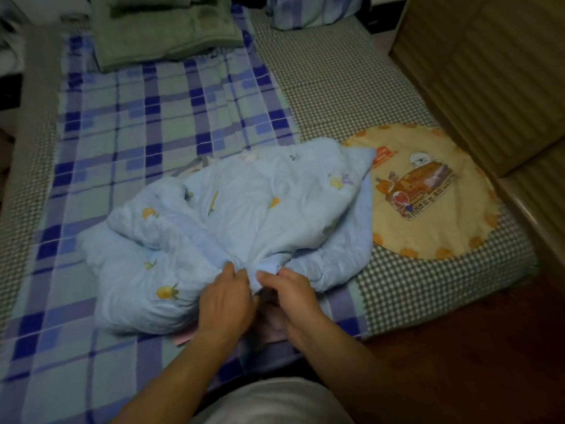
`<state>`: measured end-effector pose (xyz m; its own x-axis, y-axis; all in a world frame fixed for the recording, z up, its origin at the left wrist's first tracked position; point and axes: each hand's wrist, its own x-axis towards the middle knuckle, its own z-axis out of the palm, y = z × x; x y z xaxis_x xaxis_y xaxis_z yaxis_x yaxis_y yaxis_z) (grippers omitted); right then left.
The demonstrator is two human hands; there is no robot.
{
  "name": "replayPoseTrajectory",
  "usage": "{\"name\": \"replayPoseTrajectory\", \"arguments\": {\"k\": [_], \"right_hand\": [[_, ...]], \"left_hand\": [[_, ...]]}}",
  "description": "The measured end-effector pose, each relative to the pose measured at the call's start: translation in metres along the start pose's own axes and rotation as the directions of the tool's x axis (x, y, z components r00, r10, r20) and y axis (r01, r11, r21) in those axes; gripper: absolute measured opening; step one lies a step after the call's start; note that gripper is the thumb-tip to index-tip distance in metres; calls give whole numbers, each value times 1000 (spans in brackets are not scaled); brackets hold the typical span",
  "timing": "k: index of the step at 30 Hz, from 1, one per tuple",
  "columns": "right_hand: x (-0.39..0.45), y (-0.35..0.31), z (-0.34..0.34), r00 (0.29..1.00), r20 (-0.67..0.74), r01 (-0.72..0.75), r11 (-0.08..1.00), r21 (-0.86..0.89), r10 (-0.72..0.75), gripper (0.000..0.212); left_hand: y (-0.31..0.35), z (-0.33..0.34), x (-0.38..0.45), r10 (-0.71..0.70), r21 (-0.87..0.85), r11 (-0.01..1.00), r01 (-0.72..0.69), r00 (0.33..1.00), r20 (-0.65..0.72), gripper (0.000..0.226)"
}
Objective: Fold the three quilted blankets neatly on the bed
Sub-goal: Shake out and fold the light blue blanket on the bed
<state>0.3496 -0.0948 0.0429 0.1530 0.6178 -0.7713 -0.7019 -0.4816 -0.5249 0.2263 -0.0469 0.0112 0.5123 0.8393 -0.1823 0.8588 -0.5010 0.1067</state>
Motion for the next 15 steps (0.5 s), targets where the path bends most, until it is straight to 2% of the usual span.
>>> {"name": "replayPoseTrajectory", "arguments": {"k": [1, 3, 4, 5, 6, 7, 10, 12, 15], "right_hand": [[1, -3, -8, 1000, 17, -16, 988, 155, 13, 20], [15, -12, -35, 999, 15, -32, 881, 473, 28, 29], [24, -17, -56, 1000, -13, -9, 825, 564, 20, 39], [33, -24, -76, 998, -68, 31, 812, 583, 11, 47], [42, -35, -94, 992, -130, 78, 847, 526, -11, 49], [49, -45, -112, 994, -106, 83, 824, 560, -28, 47], [55, -88, -148, 947, -277, 260, 900, 350, -165, 40], [52, -104, -173, 865, -424, 406, 871, 277, -268, 44], [45, -87, -222, 757, -596, 470, 856, 214, -267, 42]], "left_hand": [[-1, -7, 2, -3, 0, 1000, 3, 1000, -15, 34], [-7, -24, 8, -30, 4, 1000, 30, 999, -40, 29], [-12, -33, 10, -40, 14, 999, 41, 998, -49, 28], [-18, -41, 9, -48, 29, 998, 49, 998, -40, 27], [-24, -48, 8, -45, 49, 998, 47, 998, -38, 25], [-31, -52, 8, -42, 68, 997, 44, 999, -31, 23], [-38, -54, 6, -37, 99, 994, 38, 999, -8, 18], [-32, -47, 3, -22, 109, 994, 19, 999, 26, 20], [-13, -25, -5, 53, 132, 989, -67, 993, 103, 30]]}}
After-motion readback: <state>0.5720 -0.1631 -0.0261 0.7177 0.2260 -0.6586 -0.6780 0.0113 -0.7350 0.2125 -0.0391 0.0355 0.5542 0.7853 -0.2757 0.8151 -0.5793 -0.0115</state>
